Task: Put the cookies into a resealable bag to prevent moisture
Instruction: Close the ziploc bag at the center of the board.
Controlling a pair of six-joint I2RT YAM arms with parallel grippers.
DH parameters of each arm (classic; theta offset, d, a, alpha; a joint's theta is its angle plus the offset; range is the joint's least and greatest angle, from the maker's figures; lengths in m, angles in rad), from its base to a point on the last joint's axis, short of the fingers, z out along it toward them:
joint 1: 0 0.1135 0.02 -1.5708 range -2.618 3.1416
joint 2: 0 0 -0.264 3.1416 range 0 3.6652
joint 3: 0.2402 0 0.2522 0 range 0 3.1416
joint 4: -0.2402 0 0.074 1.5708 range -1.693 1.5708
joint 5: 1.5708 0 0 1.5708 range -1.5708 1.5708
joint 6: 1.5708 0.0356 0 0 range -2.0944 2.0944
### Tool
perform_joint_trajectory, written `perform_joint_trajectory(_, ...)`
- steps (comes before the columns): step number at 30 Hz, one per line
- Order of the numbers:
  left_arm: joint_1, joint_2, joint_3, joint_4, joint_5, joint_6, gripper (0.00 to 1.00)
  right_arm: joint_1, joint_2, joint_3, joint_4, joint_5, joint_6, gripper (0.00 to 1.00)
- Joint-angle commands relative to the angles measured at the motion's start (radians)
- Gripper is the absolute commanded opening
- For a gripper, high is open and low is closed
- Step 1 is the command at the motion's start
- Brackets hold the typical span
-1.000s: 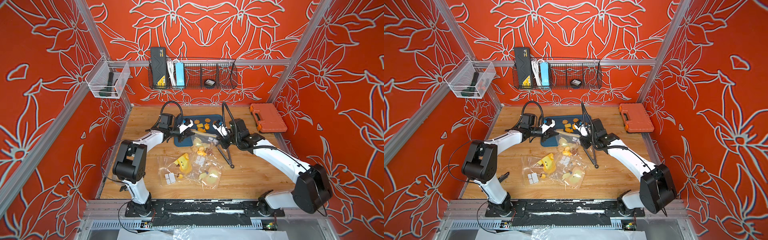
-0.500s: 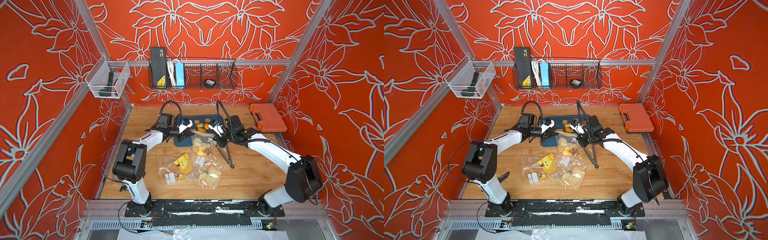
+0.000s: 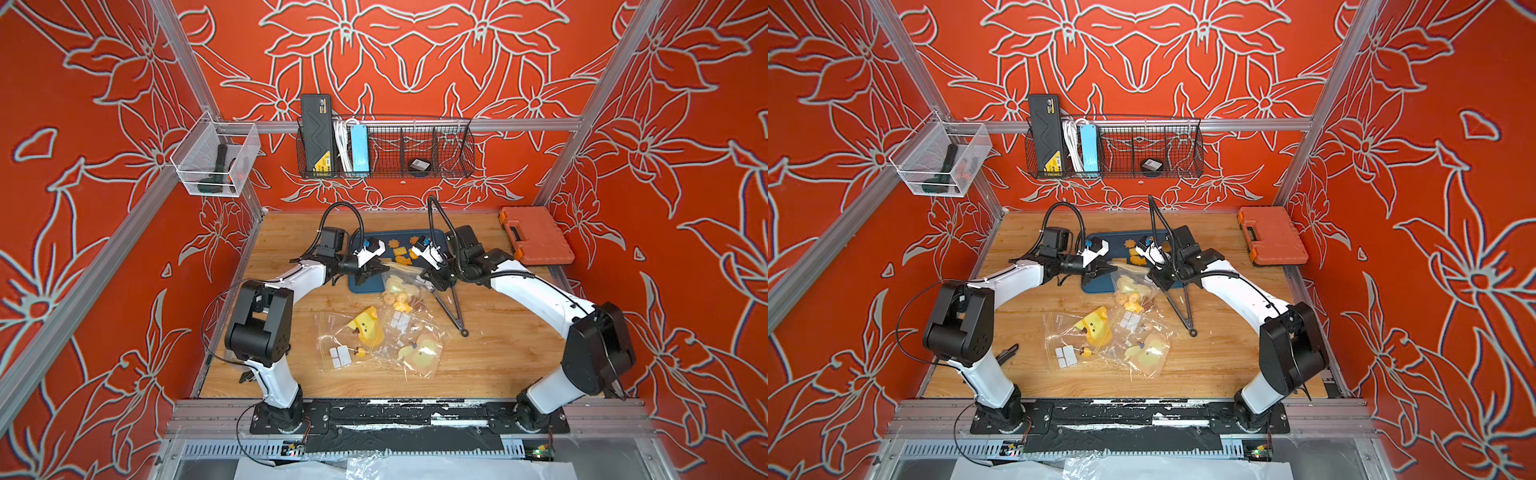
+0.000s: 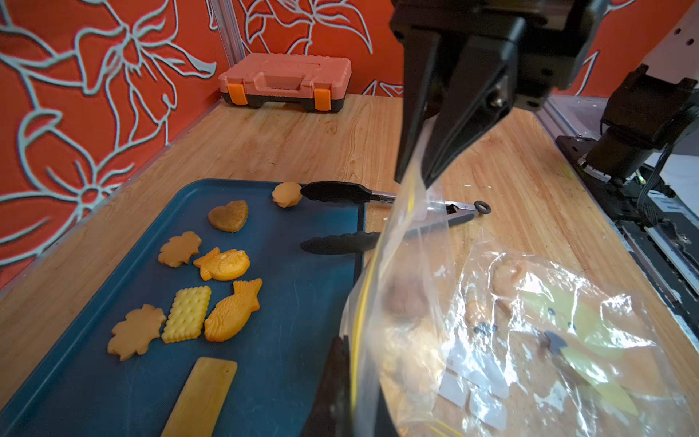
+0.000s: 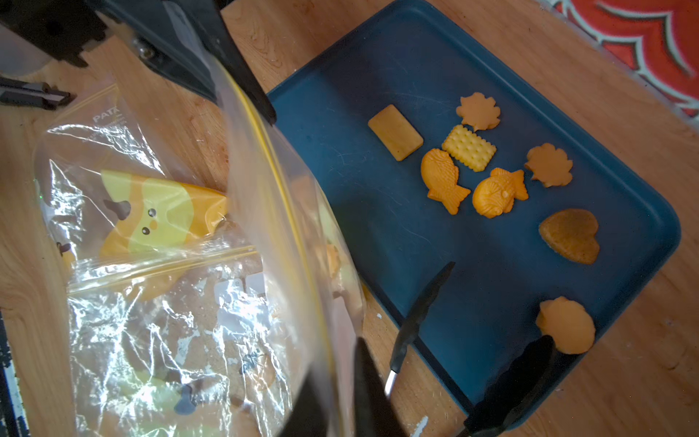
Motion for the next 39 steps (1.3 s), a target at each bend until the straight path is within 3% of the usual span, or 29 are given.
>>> perform_joint_trajectory(1,0.007,-0.011,0.016,-0.015,0.025,0.026,0.00,0.006,-0.001,0.020,0.004,-0.001,-0.019,0.01)
perform_joint_trajectory(3,0.006,-0.012,0.014,-0.014,0.025,0.026,0.00,0.006,0.005,0.032,-0.013,-0.011,-0.028,0.00)
perform_joint_trajectory(5,0.007,-0.013,0.015,-0.015,0.026,0.026,0.00,0.007,0.005,0.031,-0.005,-0.017,-0.026,0.20)
perform_joint_trajectory(6,0.006,-0.013,0.015,-0.016,0.026,0.026,0.00,0.007,0.005,0.032,-0.002,-0.020,-0.026,0.00)
perform_joint_trajectory(9,0.006,-0.014,0.014,-0.016,0.025,0.027,0.00,0.007,0.021,0.056,-0.034,-0.045,-0.037,0.00)
perform_joint_trajectory(10,0.006,-0.014,0.015,-0.016,0.026,0.027,0.00,0.008,0.022,0.054,-0.025,-0.041,-0.032,0.16)
perform_joint_trajectory(11,0.006,-0.013,0.016,-0.016,0.027,0.028,0.00,0.008,0.018,0.046,-0.007,-0.036,-0.030,0.21)
perform_joint_trajectory(13,0.006,-0.014,0.014,-0.018,0.027,0.027,0.00,0.010,0.017,0.046,-0.002,-0.037,-0.028,0.00)
perform_joint_trajectory(15,0.006,-0.014,0.015,-0.016,0.029,0.028,0.00,0.010,0.025,0.060,-0.016,-0.044,-0.033,0.00)
perform_joint_trajectory(16,0.006,-0.014,0.016,-0.016,0.030,0.028,0.00,0.012,0.027,0.062,-0.012,-0.037,-0.031,0.11)
perform_joint_trajectory(17,0.006,-0.012,0.015,-0.018,0.030,0.027,0.00,0.012,0.027,0.059,-0.002,-0.031,-0.028,0.15)
perform_joint_trajectory(18,0.006,-0.011,0.016,-0.019,0.030,0.029,0.00,0.012,0.027,0.058,-0.001,-0.031,-0.030,0.01)
perform_joint_trajectory(20,0.006,-0.014,0.016,-0.019,0.029,0.029,0.00,0.011,0.035,0.076,-0.021,-0.037,-0.036,0.00)
perform_joint_trajectory(21,0.006,-0.014,0.016,-0.019,0.029,0.031,0.00,0.012,0.039,0.079,-0.021,-0.036,-0.036,0.09)
perform_joint_trajectory(22,0.006,-0.014,0.016,-0.019,0.029,0.029,0.00,0.014,0.037,0.075,-0.011,-0.031,-0.035,0.26)
perform_joint_trajectory(23,0.006,-0.013,0.017,-0.020,0.029,0.029,0.00,0.014,0.036,0.072,0.000,-0.029,-0.031,0.20)
perform_joint_trajectory(24,0.006,-0.012,0.017,-0.019,0.029,0.029,0.00,0.013,0.038,0.076,-0.004,-0.031,-0.034,0.00)
perform_joint_trajectory(26,0.006,-0.014,0.016,-0.019,0.030,0.029,0.00,0.013,0.049,0.091,-0.025,-0.038,-0.039,0.00)
perform_joint_trajectory(27,0.006,-0.014,0.016,-0.019,0.030,0.029,0.00,0.014,0.051,0.093,-0.022,-0.038,-0.038,0.21)
perform_joint_trajectory(28,0.006,-0.014,0.016,-0.019,0.030,0.029,0.00,0.016,0.050,0.089,-0.013,-0.035,-0.039,0.29)
perform_joint_trajectory(30,0.006,-0.015,0.016,-0.019,0.030,0.029,0.00,0.018,0.055,0.096,-0.023,-0.039,-0.043,0.00)
perform_joint_trajectory(32,0.006,-0.015,0.016,-0.019,0.031,0.029,0.00,0.018,0.064,0.108,-0.037,-0.042,-0.047,0.03)
perform_joint_trajectory(33,0.006,-0.015,0.016,-0.019,0.032,0.029,0.00,0.019,0.064,0.106,-0.029,-0.037,-0.047,0.20)
perform_joint_trajectory(34,0.006,-0.015,0.017,-0.019,0.031,0.029,0.00,0.021,0.063,0.101,-0.020,-0.036,-0.046,0.17)
perform_joint_trajectory(35,0.006,-0.015,0.016,-0.019,0.032,0.029,0.00,0.022,0.066,0.103,-0.021,-0.035,-0.046,0.00)
perform_joint_trajectory(37,0.006,-0.016,0.015,-0.019,0.032,0.028,0.00,0.021,0.077,0.120,-0.040,-0.043,-0.049,0.00)
perform_joint_trajectory(39,0.006,-0.015,0.017,-0.019,0.033,0.028,0.00,0.024,0.080,0.117,-0.020,-0.035,-0.046,0.24)
